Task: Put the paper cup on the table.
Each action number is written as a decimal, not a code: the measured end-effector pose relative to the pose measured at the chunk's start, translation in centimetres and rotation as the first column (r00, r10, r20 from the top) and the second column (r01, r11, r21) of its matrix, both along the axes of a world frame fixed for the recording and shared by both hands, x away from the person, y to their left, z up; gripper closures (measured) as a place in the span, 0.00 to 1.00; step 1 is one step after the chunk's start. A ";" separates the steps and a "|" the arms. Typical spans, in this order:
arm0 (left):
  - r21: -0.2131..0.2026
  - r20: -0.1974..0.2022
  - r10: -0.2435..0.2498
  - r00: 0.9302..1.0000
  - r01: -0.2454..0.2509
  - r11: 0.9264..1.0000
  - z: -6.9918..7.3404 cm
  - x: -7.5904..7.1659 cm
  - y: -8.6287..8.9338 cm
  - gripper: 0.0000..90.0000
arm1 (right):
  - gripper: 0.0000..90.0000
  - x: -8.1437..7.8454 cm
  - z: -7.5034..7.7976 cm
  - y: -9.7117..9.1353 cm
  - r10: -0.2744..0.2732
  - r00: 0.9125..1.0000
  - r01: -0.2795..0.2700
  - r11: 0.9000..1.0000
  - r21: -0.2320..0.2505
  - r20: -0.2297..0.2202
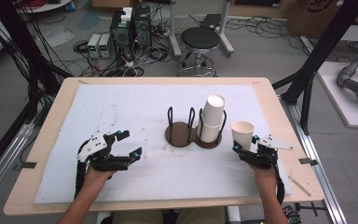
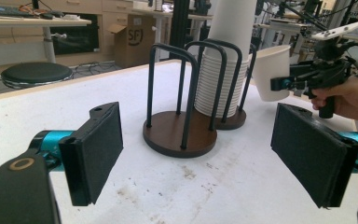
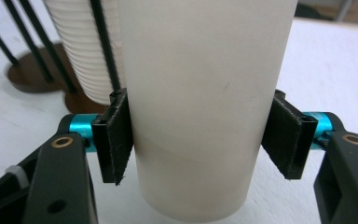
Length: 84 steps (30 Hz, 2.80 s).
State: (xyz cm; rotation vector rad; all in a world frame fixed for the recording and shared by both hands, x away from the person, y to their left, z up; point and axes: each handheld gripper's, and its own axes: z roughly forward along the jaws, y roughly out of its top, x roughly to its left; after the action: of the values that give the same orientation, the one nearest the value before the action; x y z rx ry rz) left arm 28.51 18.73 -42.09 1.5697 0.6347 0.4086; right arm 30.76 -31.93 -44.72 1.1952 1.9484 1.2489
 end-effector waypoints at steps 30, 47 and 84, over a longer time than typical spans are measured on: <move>-0.008 -0.024 -0.005 1.000 0.004 1.000 0.1 0.3 0.3 0.18 | 0.22 -1.9 -0.2 -1.7 -0.004 0.985 -0.007 0.998 -0.065 -0.171; -0.036 -0.037 -0.022 0.999 0.021 0.999 0.4 0.4 1.0 0.18 | 0.22 -6.4 4.3 -2.5 0.015 0.999 -0.014 1.000 0.022 -0.034; -0.015 -0.007 -0.049 0.999 0.049 0.999 0.5 -1.0 1.4 0.18 | 0.22 -6.9 6.1 3.7 0.269 0.961 -0.268 0.963 -0.020 0.065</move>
State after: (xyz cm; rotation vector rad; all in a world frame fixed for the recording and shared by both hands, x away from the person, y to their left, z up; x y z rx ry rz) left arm 27.53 20.12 -41.56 1.5704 0.6025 0.3615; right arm 23.89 -28.28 -38.66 0.8914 2.1162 1.3911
